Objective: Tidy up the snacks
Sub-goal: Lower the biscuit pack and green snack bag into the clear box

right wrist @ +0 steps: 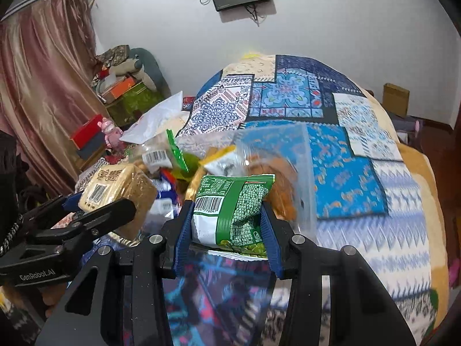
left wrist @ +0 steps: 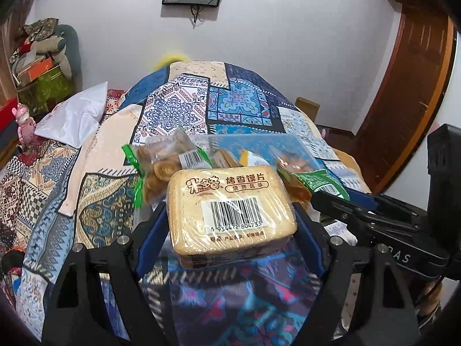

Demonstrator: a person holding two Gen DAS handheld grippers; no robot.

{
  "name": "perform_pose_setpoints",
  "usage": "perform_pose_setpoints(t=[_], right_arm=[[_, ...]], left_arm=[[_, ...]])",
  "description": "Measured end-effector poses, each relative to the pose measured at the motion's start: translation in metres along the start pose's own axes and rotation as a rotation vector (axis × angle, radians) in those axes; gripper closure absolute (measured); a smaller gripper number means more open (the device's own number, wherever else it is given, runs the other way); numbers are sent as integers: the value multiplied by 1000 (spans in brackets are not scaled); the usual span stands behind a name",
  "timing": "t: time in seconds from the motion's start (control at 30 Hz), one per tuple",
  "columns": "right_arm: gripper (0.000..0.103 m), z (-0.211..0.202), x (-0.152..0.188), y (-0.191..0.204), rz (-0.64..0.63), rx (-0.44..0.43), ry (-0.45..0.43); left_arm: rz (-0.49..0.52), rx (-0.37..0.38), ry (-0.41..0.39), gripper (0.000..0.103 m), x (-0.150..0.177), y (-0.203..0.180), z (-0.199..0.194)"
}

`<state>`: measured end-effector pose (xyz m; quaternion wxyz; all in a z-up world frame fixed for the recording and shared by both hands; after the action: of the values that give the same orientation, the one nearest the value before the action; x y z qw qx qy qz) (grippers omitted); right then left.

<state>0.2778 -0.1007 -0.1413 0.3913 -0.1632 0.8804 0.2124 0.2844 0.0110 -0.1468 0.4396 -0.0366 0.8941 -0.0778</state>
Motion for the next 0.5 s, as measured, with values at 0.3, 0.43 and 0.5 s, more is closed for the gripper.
perform_pose_setpoints(t=[0.3, 0.43, 0.5], right_arm=[[62, 29, -16, -6, -23, 24, -3], [62, 46, -15, -12, 3, 4, 28], [62, 55, -10, -15, 9, 4, 52]], left_arm=[[-3, -17, 31, 22, -8, 7, 44], [5, -32, 32, 22, -8, 11, 56], [26, -45, 26, 21, -9, 9, 60]])
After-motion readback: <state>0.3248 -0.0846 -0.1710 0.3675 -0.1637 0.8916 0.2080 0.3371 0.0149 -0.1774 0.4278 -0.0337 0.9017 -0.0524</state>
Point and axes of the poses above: each gripper's, at about its wrist camera, not at the fingertips, and z roughly the way its jaws point, y to its left, x to its underside, the point moved 8 cm from there along z, roughly the way its jaws point, and after that the axes turned 4 degrees about -y, right-handed, at the moved point
